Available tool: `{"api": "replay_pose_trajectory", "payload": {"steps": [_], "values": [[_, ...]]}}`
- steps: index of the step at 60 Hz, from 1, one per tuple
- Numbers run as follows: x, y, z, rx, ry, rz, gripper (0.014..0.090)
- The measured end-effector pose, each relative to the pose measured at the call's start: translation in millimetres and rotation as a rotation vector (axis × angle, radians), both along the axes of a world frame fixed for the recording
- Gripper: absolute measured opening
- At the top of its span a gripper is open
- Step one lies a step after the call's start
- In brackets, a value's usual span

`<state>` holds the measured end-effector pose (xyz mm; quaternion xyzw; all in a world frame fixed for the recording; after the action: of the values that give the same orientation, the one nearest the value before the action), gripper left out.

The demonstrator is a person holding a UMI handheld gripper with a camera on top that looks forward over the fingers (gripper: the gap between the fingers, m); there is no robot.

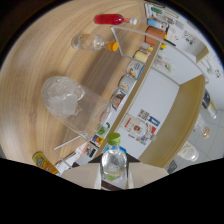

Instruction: Make me a cup of Vodka Sunrise.

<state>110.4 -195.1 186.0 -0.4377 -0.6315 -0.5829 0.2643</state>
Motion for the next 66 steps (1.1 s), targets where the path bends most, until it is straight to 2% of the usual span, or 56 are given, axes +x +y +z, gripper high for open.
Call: {"api": "replay_pose_trajectory", "payload": {"steps": [9,15,26,36,39,48,66], "values": [[1.7,-3.0,2.5,0.004,0.079,-0.024,0.0355],[-4.9,-5.3,18.2,0.04,0.255,-0.032,0.0356],[-16.2,-15.5,63.7,0.11,0.975,-0.085,0.0358],[-20.0,-22.0,81.8,0.108,1.576,-0.057,0.0358],[-13.7,-20.9,71.7,0.103,1.695,-0.084,0.0358],[12.8,-15.6,9.0,0.059,1.941,-0.261,0.0357],[39.4,-1.4,-100.1,-0.018,2.058,-0.472,0.0357]]}}
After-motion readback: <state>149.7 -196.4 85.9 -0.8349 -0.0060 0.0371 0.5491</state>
